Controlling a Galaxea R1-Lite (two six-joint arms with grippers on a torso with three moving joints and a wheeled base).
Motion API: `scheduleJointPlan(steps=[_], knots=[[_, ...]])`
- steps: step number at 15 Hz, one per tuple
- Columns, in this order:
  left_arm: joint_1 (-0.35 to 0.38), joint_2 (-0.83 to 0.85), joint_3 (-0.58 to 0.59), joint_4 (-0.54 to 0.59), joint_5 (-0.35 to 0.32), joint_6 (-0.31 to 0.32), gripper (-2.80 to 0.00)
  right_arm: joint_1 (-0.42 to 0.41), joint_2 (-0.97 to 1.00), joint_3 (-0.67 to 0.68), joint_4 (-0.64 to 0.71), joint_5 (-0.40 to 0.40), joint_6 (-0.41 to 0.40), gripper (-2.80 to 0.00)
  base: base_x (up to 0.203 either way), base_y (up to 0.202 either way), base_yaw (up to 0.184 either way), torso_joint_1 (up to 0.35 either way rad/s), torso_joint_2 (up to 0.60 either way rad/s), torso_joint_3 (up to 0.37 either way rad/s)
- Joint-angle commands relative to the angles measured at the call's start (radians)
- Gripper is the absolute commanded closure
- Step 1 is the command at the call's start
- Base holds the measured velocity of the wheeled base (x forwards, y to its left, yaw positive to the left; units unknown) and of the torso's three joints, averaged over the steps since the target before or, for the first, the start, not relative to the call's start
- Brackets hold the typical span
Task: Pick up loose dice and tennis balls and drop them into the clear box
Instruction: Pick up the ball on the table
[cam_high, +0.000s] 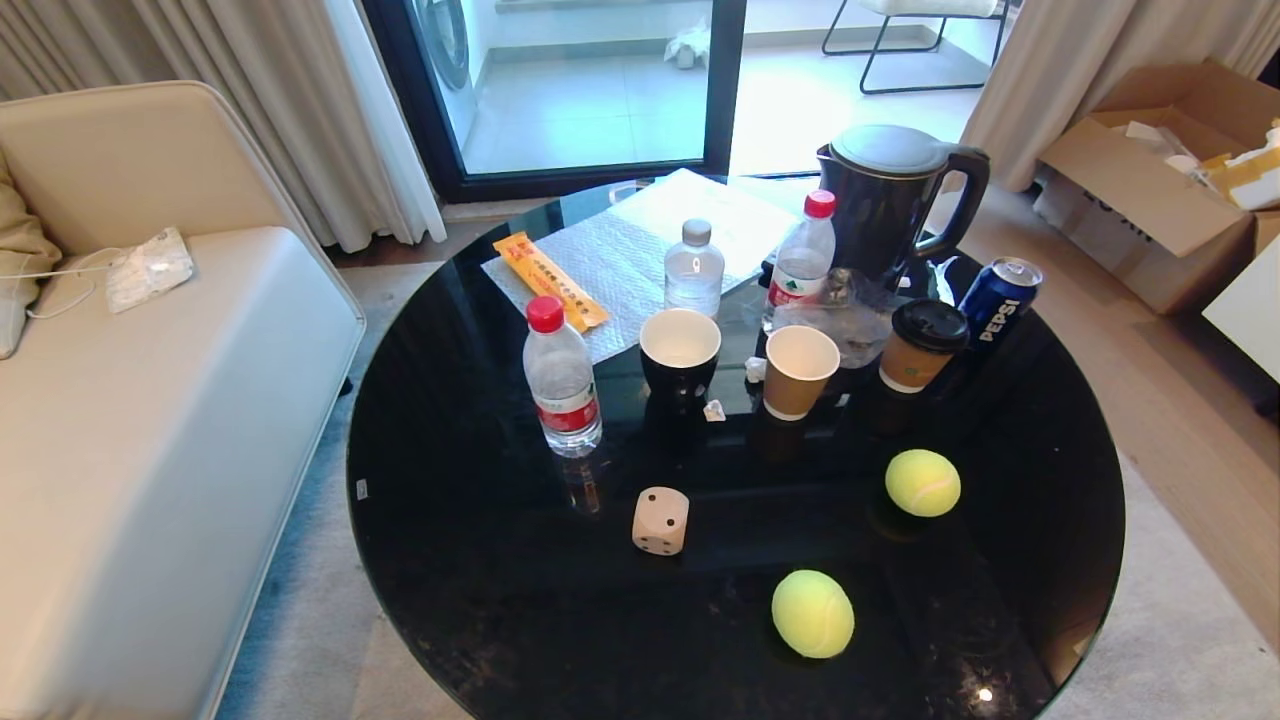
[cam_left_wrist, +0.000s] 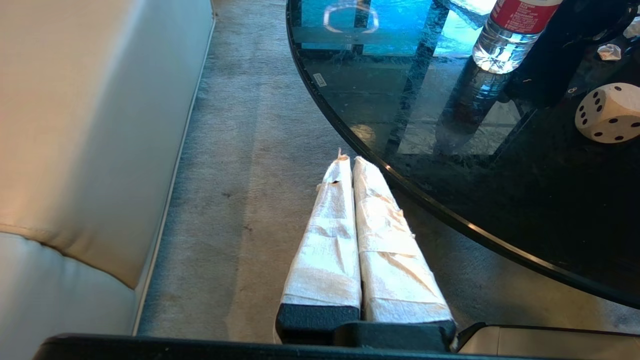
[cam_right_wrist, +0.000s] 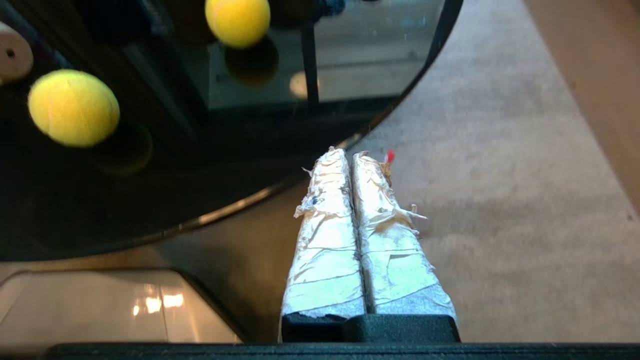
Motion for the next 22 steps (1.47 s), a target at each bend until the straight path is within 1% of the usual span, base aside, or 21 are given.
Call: scheduleJointPlan(steps=[1, 3, 5, 10, 13, 14, 15, 16, 17, 18, 20, 22], knots=[[-0.001, 0.000, 0.000, 0.000, 0.002, -0.003, 0.00, -0.002, 0.021, -0.047, -0.005, -0.001, 0.000, 0.00, 0.000, 0.000, 0.000, 0.000, 0.00, 0.000], [0.000, 0.000, 0.000, 0.000, 0.004, -0.003, 0.00, -0.001, 0.143, -0.162, -0.005, -0.010, 0.005, 0.00, 0.000, 0.000, 0.000, 0.000, 0.00, 0.000], [0.001, 0.000, 0.000, 0.000, 0.004, -0.005, 0.00, 0.000, 0.311, -0.280, -0.004, -0.015, 0.010, 0.00, 0.000, 0.000, 0.000, 0.000, 0.00, 0.000], [0.001, 0.000, 0.000, 0.000, 0.004, -0.005, 0.00, 0.015, 0.772, -0.493, -0.003, -0.007, 0.020, 0.00, 0.000, 0.000, 0.000, 0.000, 0.00, 0.000], [-0.001, 0.000, 0.000, 0.000, 0.004, -0.006, 0.00, 0.046, 1.008, -0.576, -0.006, 0.022, 0.086, 0.00, 0.000, 0.000, 0.000, 0.000, 0.00, 0.000], [-0.001, 0.000, 0.000, 0.000, 0.004, -0.005, 0.00, 0.056, 1.094, -0.599, -0.011, 0.027, 0.115, 0.00, 0.000, 0.000, 0.000, 0.000, 0.00, 0.000], [-0.001, 0.000, 0.000, 0.000, 0.004, -0.006, 0.00, 0.075, 1.173, -0.614, -0.027, 0.031, 0.164, 0.00, 0.000, 0.000, 0.000, 0.000, 0.00, 0.000], [0.000, 0.000, 0.000, 0.000, 0.004, -0.006, 0.00, 0.099, 1.243, -0.623, -0.066, 0.032, 0.224, 0.00, 0.000, 0.000, 0.000, 0.000, 0.00, 0.000], [0.001, 0.000, 0.000, 0.000, 0.004, -0.006, 0.00, 0.115, 1.310, -0.627, -0.132, 0.029, 0.272, 0.00, 0.000, 0.000, 0.000, 0.000, 0.00, 0.000], [0.001, 0.000, 0.000, 0.000, 0.004, -0.006, 0.00, 0.123, 1.373, -0.628, -0.197, 0.022, 0.295, 0.00, 0.000, 0.000, 0.000, 0.000, 0.00, 0.000], [-0.001, 0.000, 0.000, 0.000, 0.004, -0.006, 0.00, 0.132, 1.499, -0.630, -0.339, -0.014, 0.318, 0.00, 0.000, 0.000, 0.000, 0.000, 0.00, 0.000], [0.000, 0.000, 0.000, 0.000, 0.004, -0.006, 0.00, 0.133, 1.599, -0.634, -0.438, -0.048, 0.318, 0.00, 0.000, 0.000, 0.000, 0.000, 0.00, 0.000]])
